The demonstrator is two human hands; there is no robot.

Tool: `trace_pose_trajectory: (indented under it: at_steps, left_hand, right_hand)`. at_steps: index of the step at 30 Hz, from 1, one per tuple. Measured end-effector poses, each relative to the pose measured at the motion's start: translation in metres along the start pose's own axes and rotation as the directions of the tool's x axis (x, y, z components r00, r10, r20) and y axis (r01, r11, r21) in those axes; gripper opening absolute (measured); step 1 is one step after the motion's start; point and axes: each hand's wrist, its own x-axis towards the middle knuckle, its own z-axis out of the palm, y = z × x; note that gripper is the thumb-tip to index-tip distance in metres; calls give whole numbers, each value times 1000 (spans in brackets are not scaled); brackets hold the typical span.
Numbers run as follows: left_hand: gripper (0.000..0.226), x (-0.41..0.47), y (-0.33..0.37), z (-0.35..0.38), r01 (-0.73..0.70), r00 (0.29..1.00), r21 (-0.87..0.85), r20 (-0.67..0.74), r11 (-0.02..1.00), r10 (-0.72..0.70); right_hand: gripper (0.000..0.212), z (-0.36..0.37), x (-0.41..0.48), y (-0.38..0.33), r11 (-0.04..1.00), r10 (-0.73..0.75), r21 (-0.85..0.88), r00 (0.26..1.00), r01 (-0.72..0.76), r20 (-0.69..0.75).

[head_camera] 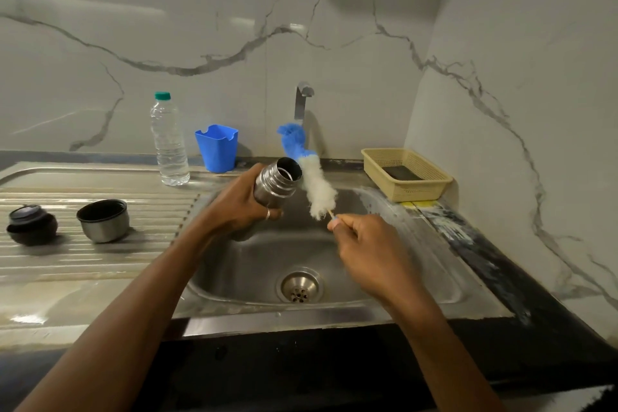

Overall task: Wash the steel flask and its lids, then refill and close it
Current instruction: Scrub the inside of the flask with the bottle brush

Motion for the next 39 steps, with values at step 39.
trace_pose_trajectory:
  at_steps: [39]
  left_hand:
    - [41, -1, 25, 3, 217, 911, 840, -357, 496, 205]
  right_hand:
    - [33, 34, -39, -40, 862, 1, -507, 999, -26, -50]
